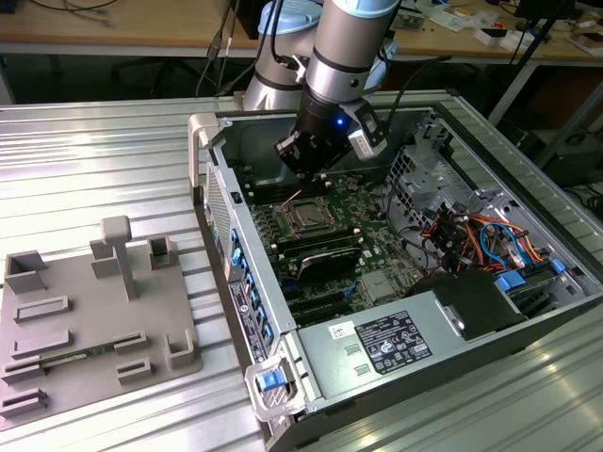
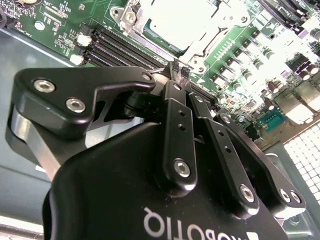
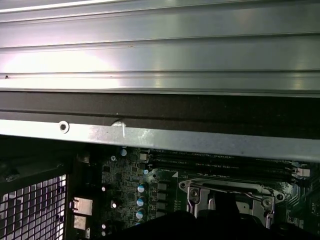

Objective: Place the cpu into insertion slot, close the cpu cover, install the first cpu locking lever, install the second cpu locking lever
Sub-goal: 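Install the first cpu locking lever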

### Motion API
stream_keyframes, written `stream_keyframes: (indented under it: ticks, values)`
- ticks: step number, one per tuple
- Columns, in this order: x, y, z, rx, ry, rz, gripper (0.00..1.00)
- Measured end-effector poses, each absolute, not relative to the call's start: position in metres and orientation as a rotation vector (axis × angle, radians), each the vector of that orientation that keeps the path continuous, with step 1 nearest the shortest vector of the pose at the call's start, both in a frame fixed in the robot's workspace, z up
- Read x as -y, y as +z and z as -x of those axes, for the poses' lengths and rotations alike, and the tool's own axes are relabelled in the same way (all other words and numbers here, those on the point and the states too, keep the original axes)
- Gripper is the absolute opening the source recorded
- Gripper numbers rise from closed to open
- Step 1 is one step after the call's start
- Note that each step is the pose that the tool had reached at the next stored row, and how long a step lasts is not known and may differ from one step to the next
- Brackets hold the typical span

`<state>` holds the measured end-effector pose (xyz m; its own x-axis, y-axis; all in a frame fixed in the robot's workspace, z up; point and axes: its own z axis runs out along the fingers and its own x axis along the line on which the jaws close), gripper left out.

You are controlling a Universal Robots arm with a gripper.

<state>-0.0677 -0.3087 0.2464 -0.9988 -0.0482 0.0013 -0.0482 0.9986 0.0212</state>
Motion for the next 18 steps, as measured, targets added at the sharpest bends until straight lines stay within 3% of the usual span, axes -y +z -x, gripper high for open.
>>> stream_keyframes:
  ticks: [18]
  values:
    - [0.3018, 0.238, 0.0605, 3.139, -0.033, -0.076, 0.11]
